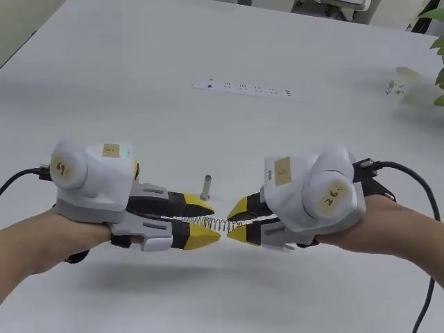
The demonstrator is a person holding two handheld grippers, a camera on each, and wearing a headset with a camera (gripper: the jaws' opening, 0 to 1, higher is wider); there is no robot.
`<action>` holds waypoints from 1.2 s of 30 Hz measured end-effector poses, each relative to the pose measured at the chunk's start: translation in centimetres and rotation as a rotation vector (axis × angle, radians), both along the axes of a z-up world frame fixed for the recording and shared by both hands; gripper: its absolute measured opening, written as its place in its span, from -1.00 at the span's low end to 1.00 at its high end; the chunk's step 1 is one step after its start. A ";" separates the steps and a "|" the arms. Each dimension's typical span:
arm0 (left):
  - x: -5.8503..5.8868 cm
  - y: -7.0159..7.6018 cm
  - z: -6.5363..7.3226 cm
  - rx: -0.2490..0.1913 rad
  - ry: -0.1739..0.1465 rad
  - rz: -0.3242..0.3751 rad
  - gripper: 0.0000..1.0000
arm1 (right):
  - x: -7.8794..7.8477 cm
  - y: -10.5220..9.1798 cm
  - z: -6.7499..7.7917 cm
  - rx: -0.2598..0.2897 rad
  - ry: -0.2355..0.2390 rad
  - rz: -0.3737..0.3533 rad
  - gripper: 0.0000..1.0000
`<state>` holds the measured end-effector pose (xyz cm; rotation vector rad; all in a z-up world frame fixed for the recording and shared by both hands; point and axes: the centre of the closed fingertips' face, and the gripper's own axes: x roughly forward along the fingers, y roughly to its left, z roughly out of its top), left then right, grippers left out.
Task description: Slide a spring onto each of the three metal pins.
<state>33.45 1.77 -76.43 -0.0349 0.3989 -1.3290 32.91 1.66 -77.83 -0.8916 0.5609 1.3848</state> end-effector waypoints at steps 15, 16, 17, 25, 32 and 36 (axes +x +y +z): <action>-0.4 -0.7 -0.6 -0.001 -0.012 -0.025 -0.92 | -0.3 -0.1 -0.4 -0.009 0.005 0.003 -0.84; -0.4 -0.7 -0.5 -0.003 -0.017 -0.024 -0.92 | -0.2 -0.1 -0.4 -0.009 0.004 0.002 -0.84; -0.5 -0.8 -0.5 -0.004 -0.018 -0.026 -0.93 | -0.2 -0.1 -0.4 -0.008 0.006 0.001 -0.84; -0.6 -0.9 -0.5 -0.010 -0.014 -0.036 -0.95 | -0.3 -0.4 -0.5 0.006 0.018 -0.011 -0.84; -1.0 -0.9 -0.7 -0.005 -0.005 -0.047 -0.96 | -0.6 -0.4 -0.6 0.017 0.030 -0.012 -0.84; -1.0 -0.9 -0.7 -0.006 -0.002 -0.048 -0.96 | -0.5 -0.4 -0.6 0.018 0.023 -0.008 -0.83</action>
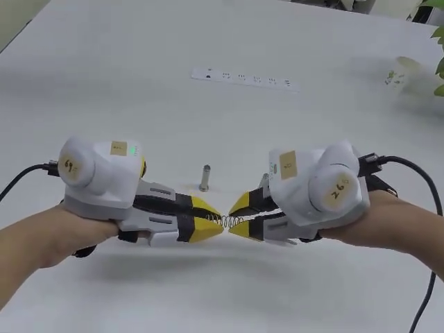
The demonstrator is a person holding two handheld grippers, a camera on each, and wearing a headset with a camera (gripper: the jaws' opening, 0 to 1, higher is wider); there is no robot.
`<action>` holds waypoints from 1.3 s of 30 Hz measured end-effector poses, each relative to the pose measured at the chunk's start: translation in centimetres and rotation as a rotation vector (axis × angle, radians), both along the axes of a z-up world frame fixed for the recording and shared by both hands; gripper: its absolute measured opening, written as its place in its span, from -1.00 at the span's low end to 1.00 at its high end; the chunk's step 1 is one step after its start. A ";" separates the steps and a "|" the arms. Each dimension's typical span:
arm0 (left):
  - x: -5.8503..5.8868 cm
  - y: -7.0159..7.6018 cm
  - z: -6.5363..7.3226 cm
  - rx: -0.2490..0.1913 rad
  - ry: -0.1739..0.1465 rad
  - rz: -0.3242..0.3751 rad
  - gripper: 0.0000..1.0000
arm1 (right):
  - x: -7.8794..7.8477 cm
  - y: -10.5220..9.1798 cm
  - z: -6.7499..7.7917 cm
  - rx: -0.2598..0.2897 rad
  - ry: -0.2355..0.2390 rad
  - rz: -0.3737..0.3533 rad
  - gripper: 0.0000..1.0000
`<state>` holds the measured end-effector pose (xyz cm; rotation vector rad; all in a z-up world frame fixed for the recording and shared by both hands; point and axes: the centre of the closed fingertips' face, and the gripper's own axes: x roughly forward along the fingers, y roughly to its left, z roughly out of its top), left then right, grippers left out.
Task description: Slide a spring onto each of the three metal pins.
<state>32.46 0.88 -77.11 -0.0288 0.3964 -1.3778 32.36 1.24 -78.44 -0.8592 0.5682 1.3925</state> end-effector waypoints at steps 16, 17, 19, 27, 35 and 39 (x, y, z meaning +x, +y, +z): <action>-0.2 0.2 0.1 -0.002 0.010 -0.004 -0.96 | 0.0 -0.8 -0.4 0.017 0.001 -0.014 -0.83; -0.2 0.3 0.1 -0.003 0.009 -0.001 -0.96 | -0.1 -0.8 -0.5 0.013 -0.001 -0.012 -0.84; -0.3 0.3 0.1 -0.001 0.013 -0.002 -0.96 | -0.2 -0.8 -0.5 0.011 -0.007 -0.003 -0.84; -0.2 0.4 0.2 -0.003 0.017 -0.001 -0.96 | -0.1 -0.8 -0.1 0.014 -0.048 0.029 -0.85; -0.2 0.5 0.0 0.000 0.025 0.000 -0.95 | -0.1 -0.6 0.9 0.013 -0.062 0.058 -0.85; -0.2 0.6 -0.1 0.008 0.021 0.000 -0.95 | -0.1 -0.3 1.5 0.029 -0.048 0.061 -0.85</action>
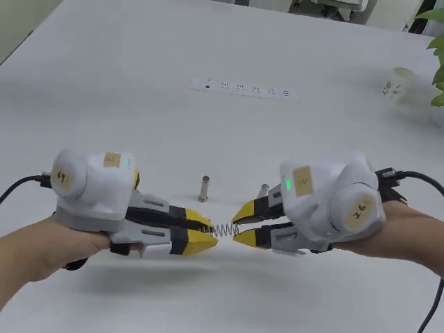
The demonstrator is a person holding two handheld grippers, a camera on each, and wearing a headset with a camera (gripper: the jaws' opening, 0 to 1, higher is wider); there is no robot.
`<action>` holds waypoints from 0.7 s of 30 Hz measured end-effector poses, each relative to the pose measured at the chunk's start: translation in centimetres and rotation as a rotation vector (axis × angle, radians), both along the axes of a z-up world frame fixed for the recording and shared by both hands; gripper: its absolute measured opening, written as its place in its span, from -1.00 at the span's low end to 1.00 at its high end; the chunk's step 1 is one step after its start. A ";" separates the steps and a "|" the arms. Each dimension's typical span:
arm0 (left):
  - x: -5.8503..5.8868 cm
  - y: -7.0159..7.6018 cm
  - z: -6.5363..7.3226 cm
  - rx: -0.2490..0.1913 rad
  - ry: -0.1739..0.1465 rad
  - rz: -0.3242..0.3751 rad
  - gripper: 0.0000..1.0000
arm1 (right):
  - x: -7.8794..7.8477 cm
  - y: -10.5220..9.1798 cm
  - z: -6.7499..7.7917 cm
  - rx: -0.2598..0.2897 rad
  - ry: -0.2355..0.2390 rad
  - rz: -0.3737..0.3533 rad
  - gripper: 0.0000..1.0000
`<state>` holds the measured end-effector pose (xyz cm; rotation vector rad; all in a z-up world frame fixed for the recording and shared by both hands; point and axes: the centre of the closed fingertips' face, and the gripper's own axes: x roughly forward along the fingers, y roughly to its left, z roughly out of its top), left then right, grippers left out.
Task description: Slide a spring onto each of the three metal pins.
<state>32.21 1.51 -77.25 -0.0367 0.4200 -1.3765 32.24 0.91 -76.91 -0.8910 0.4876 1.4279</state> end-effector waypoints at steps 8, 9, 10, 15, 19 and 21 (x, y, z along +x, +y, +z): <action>-0.1 0.0 -0.3 0.021 -0.013 0.001 -0.96 | 0.1 0.8 1.0 0.047 0.027 -0.009 -0.84; -0.1 0.1 -0.3 0.023 -0.015 0.000 -0.96 | 0.1 0.8 1.1 0.050 0.032 -0.010 -0.84; -0.1 0.1 -0.2 0.024 -0.016 -0.001 -0.96 | 0.0 0.8 1.1 0.053 0.036 -0.011 -0.85; 0.0 0.1 -0.1 0.020 -0.016 0.002 -0.95 | -0.1 1.1 1.6 0.070 0.035 -0.006 -0.85; -0.1 0.0 -0.2 0.023 -0.019 -0.002 -0.95 | -0.2 1.5 2.2 0.100 0.055 -0.010 -0.84; -0.1 0.0 -0.2 0.024 -0.020 -0.002 -0.95 | -0.2 1.8 2.4 0.113 0.060 -0.011 -0.84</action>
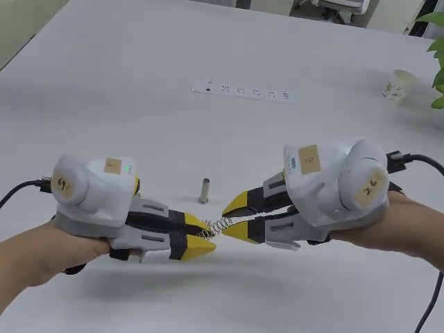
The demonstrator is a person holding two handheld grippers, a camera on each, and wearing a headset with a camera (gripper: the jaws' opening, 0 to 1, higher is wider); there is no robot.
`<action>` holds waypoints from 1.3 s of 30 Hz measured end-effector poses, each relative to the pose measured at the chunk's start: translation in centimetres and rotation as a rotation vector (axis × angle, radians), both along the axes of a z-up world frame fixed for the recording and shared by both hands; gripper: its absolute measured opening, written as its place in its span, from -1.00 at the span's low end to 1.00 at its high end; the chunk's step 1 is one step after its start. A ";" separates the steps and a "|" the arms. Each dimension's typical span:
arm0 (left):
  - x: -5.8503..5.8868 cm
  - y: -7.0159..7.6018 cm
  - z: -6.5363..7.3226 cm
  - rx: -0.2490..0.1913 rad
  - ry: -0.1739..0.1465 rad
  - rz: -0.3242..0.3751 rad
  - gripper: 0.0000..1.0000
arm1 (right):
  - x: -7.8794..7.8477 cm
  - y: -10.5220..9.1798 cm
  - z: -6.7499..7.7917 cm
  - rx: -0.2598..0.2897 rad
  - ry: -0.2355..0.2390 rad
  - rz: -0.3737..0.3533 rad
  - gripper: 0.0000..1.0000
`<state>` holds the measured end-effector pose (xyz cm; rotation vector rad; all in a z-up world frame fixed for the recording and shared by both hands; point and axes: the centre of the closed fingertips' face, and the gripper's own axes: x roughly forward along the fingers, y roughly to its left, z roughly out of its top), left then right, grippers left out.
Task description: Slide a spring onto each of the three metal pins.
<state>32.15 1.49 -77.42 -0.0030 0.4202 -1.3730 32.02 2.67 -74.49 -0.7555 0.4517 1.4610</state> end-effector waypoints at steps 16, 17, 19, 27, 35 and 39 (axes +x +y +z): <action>0.0 -0.6 0.0 -0.007 -0.005 -0.008 -0.95 | -0.4 1.7 1.0 0.006 -0.048 0.051 -0.84; 0.0 -0.7 0.0 -0.008 -0.003 -0.008 -0.96 | -0.3 1.9 1.0 -0.005 -0.059 0.058 -0.84; 0.0 -0.8 0.1 -0.006 -0.014 -0.008 -0.96 | -0.2 2.1 1.0 -0.010 -0.063 0.063 -0.84; 0.0 -0.5 0.3 -0.008 -0.017 -0.003 -0.95 | -0.1 2.4 1.1 0.000 -0.075 0.058 -0.84; 0.0 -0.4 0.3 -0.008 -0.023 -0.001 -0.95 | -0.4 2.7 1.2 0.018 -0.106 0.058 -0.84; 0.1 -0.3 0.4 -0.007 -0.026 0.004 -0.94 | -0.5 2.8 1.4 0.018 -0.170 0.080 -0.85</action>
